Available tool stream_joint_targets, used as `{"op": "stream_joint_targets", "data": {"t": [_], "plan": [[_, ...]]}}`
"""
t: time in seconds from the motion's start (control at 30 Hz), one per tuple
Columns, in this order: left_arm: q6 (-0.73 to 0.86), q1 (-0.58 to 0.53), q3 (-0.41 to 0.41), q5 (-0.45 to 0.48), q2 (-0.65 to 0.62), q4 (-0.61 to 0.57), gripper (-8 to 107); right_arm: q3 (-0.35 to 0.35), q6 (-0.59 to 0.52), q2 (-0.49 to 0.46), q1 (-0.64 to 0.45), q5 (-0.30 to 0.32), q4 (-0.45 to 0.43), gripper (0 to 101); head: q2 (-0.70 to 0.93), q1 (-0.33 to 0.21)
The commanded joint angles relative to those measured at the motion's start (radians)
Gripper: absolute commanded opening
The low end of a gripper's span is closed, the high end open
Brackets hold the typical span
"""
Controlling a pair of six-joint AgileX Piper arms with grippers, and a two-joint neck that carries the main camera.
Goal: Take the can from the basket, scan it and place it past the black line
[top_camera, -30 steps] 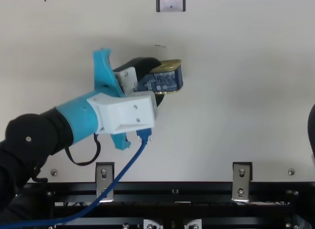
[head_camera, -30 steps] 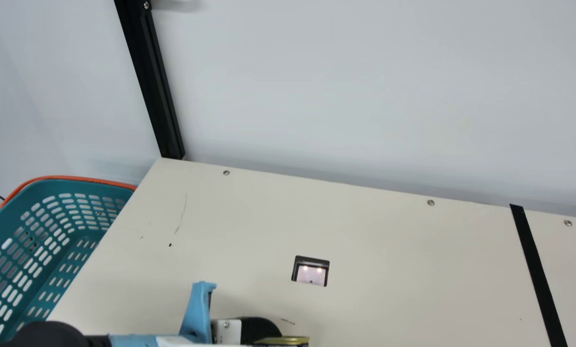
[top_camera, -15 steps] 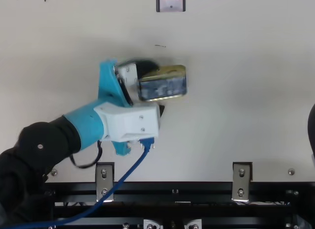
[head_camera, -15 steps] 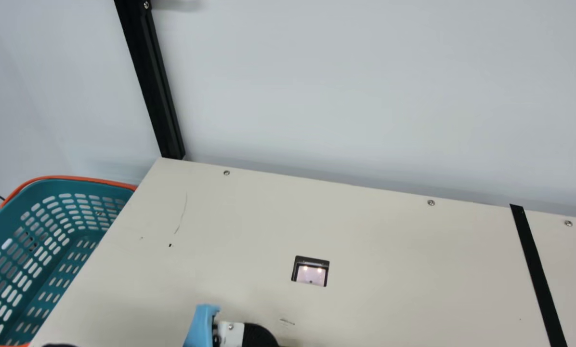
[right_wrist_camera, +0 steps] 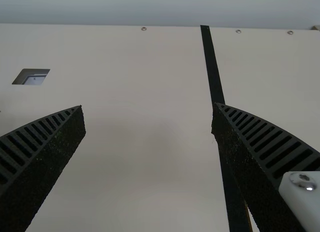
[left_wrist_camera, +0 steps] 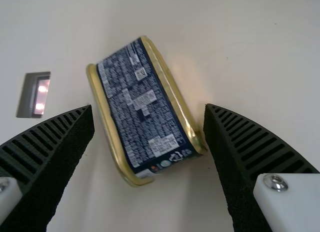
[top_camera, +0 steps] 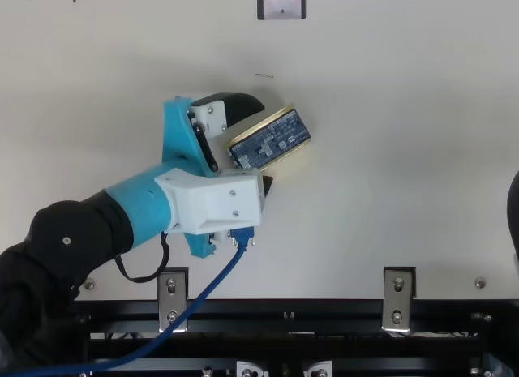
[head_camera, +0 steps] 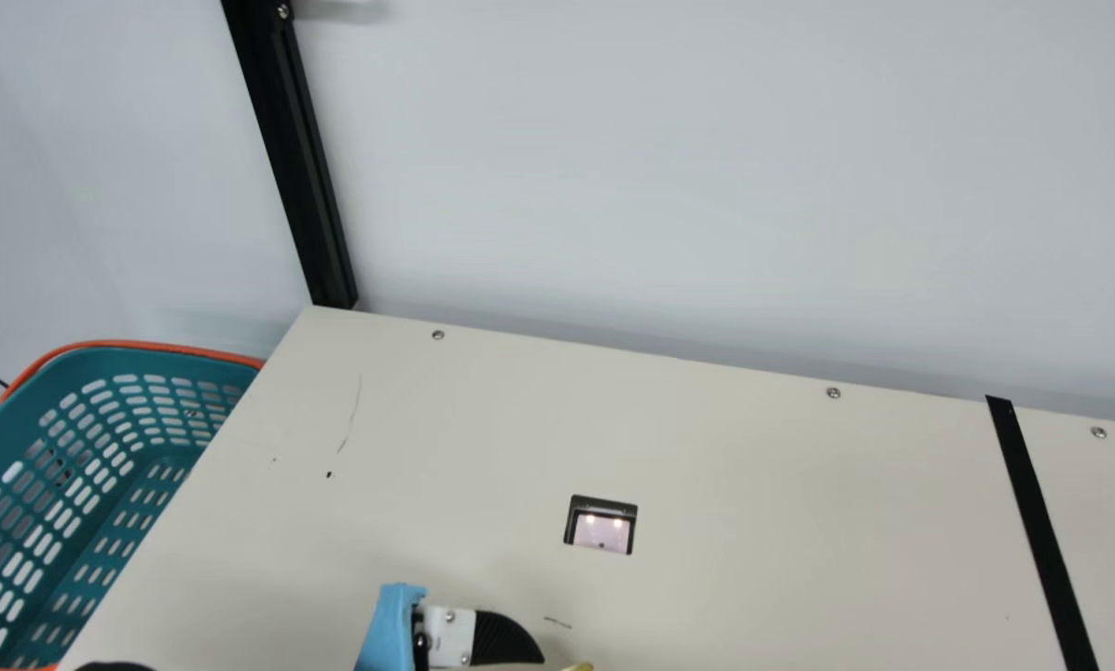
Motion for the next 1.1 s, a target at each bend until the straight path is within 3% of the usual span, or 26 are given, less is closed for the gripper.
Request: {"op": "stream_joint_targets", "data": {"t": [0.0, 0.63, 0.83, 1.07], "plan": [[0.034, 0.002, 0.005, 0.004, -0.003, -0.027, 90, 0.0, 0.0, 0.0, 0.0, 0.0, 0.0, 101, 0.0, -0.032], [0.151, 0.093, 0.066, 0.042, -0.086, -0.118, 90, 0.0, 0.0, 0.0, 0.0, 0.0, 0.0, 101, 0.0, -0.032], [0.123, 0.22, 0.063, -0.021, -0.14, -0.085, 90, 0.0, 0.0, 0.0, 0.0, 0.0, 0.0, 101, 0.0, -0.032], [0.034, 0.412, 0.029, -0.156, -0.202, -0.019, 90, 0.0, 0.0, 0.0, 0.0, 0.0, 0.0, 101, 0.0, -0.032]]}}
